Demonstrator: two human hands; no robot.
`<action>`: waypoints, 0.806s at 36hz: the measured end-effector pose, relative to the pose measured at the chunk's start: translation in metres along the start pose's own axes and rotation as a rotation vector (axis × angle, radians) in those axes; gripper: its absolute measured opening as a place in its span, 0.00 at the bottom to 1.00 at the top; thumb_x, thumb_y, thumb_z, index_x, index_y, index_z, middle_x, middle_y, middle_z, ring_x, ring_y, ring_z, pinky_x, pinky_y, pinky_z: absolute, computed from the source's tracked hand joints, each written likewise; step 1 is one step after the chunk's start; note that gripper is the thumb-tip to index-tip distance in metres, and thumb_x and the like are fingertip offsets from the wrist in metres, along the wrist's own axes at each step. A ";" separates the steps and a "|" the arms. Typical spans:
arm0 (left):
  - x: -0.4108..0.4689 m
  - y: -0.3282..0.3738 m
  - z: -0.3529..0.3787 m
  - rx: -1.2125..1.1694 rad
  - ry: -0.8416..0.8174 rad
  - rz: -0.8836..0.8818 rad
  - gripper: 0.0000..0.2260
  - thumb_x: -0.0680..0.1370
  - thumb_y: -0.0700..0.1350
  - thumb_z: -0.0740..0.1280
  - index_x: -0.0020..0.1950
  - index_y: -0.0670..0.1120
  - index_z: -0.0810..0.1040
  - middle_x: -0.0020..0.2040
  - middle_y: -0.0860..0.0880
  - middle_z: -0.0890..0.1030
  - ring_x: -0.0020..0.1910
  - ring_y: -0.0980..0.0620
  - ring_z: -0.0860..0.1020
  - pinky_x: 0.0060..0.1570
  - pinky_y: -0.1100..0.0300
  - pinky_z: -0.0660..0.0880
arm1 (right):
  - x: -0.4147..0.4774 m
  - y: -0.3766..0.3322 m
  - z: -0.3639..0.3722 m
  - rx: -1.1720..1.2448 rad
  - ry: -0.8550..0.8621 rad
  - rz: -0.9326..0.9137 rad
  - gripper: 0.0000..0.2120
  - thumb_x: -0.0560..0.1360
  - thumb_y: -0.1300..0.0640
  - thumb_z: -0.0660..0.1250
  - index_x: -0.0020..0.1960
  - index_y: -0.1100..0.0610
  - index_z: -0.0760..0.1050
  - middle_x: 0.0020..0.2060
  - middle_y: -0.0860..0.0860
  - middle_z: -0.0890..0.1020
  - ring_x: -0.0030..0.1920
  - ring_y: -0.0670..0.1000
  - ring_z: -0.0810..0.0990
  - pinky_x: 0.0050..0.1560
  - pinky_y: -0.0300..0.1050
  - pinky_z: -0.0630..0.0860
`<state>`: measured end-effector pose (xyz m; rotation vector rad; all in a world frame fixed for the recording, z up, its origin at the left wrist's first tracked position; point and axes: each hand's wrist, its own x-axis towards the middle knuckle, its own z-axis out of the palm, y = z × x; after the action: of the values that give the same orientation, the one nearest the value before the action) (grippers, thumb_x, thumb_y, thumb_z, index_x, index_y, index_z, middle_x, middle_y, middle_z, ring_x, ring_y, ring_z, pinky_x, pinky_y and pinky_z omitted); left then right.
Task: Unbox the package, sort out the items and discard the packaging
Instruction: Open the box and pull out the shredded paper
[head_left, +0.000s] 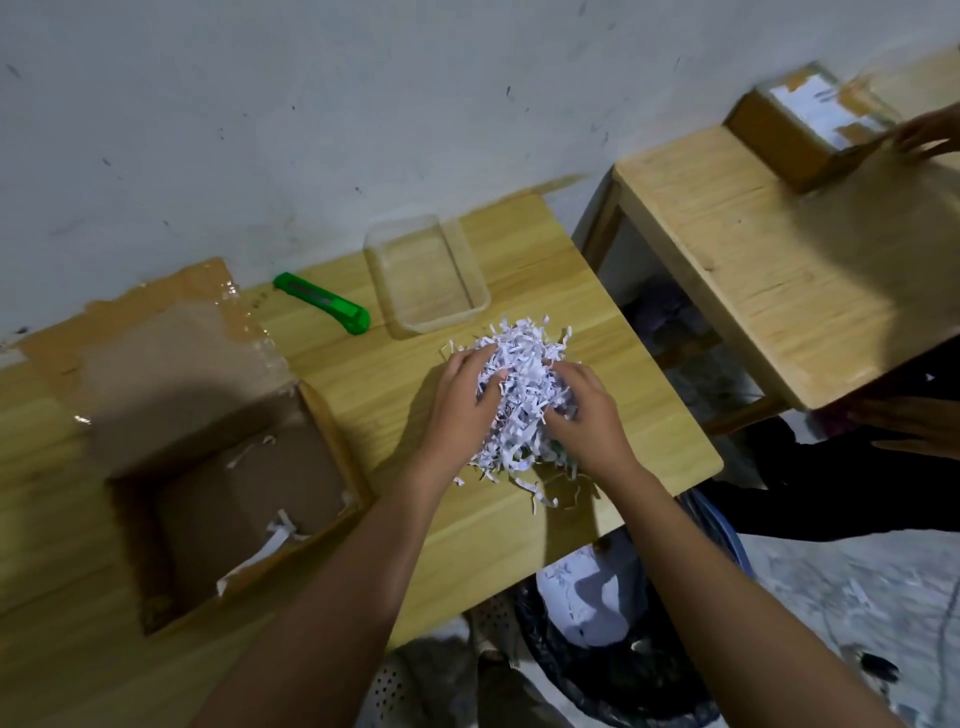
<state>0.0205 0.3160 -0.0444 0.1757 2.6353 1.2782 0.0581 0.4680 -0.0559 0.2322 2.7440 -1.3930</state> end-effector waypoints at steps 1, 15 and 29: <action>0.000 0.000 -0.002 0.011 0.004 0.003 0.17 0.80 0.46 0.59 0.69 0.46 0.68 0.67 0.48 0.70 0.66 0.51 0.68 0.50 0.77 0.56 | 0.000 0.001 0.000 0.001 0.000 0.001 0.23 0.73 0.67 0.64 0.67 0.57 0.69 0.61 0.55 0.72 0.54 0.47 0.70 0.43 0.18 0.63; -0.011 0.005 -0.009 0.063 -0.037 0.031 0.19 0.81 0.46 0.57 0.72 0.45 0.64 0.73 0.46 0.64 0.72 0.48 0.63 0.68 0.57 0.60 | -0.021 -0.013 -0.027 -0.054 0.055 -0.029 0.21 0.74 0.63 0.65 0.67 0.58 0.70 0.63 0.54 0.75 0.62 0.51 0.72 0.59 0.36 0.66; -0.071 -0.019 -0.107 0.139 0.168 0.140 0.17 0.81 0.47 0.56 0.67 0.43 0.71 0.68 0.45 0.71 0.68 0.47 0.68 0.67 0.54 0.65 | -0.039 -0.108 0.031 0.028 0.022 -0.190 0.16 0.76 0.65 0.62 0.63 0.60 0.73 0.60 0.56 0.77 0.59 0.52 0.75 0.60 0.43 0.73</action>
<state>0.0634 0.2087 0.0146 0.2918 2.9031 1.1990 0.0784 0.3757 0.0166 -0.0131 2.8301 -1.4809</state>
